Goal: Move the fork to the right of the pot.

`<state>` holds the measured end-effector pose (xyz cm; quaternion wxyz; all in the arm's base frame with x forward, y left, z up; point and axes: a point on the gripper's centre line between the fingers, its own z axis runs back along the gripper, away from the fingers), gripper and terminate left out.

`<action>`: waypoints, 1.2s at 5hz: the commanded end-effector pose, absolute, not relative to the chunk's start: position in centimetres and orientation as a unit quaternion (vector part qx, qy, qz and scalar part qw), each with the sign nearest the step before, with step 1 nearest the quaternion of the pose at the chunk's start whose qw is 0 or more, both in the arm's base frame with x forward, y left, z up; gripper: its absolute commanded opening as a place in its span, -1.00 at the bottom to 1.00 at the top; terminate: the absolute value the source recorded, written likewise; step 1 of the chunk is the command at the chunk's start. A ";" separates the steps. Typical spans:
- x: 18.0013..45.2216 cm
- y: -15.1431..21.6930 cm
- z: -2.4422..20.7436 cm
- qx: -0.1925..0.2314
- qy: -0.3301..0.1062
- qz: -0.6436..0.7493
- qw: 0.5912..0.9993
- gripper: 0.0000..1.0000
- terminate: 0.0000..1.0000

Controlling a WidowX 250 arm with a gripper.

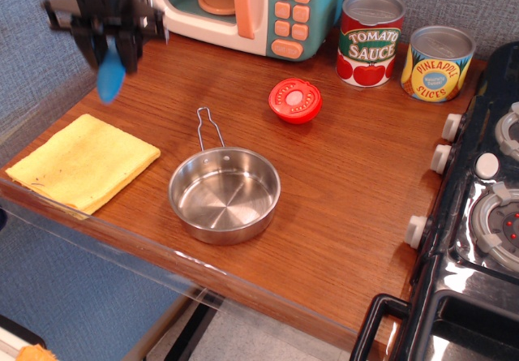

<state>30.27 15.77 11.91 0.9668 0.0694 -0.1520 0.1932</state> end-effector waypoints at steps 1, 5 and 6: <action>28.6 11.9 16.8 0.029 -0.221 0.192 0.956 -1.00 -1.00; 29.2 -7.6 11.7 -0.026 -0.108 0.134 0.985 -1.00 -1.00; 29.6 -9.6 9.2 -0.020 -0.107 0.142 0.984 -1.00 -1.00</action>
